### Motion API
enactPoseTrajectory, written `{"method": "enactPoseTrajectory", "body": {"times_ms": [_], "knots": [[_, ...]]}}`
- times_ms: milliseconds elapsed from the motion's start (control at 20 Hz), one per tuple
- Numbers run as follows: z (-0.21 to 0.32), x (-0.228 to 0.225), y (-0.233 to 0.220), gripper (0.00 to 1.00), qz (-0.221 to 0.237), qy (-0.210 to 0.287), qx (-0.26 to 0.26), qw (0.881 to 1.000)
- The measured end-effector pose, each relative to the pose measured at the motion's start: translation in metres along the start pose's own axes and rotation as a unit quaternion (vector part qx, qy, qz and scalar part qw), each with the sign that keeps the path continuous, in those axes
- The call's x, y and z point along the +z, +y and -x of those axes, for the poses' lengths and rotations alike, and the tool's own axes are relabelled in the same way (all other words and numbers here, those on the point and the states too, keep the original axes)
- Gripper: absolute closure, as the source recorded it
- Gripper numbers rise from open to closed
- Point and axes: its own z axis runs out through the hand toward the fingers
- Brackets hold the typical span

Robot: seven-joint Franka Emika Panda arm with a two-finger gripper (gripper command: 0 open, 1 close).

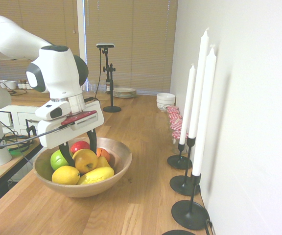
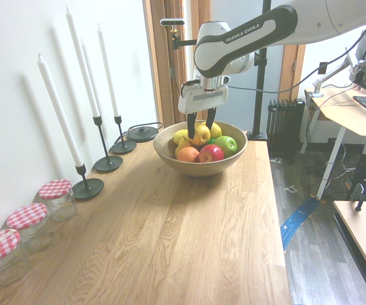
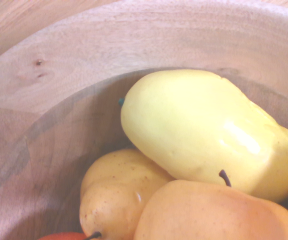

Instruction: Take pear out of the basket

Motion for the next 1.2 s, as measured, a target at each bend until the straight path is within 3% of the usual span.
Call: {"method": "enactPoseTrajectory", "body": {"times_ms": [200, 350, 550, 750, 1000, 1200], "knots": [[0.003, -0.010, -0.003, 1.00, -0.008, 0.003, -0.004, 1.000], [0.019, -0.045, -0.010, 1.00, -0.032, 0.008, -0.026, 0.999], [0.073, -0.125, -0.023, 1.00, -0.067, 0.012, -0.117, 0.991], [0.158, -0.177, -0.032, 1.00, -0.083, 0.026, -0.212, 0.973], [0.264, -0.170, -0.037, 1.00, -0.077, 0.037, -0.300, 0.950], [0.318, -0.123, -0.038, 1.00, -0.055, 0.036, -0.324, 0.944]]}}
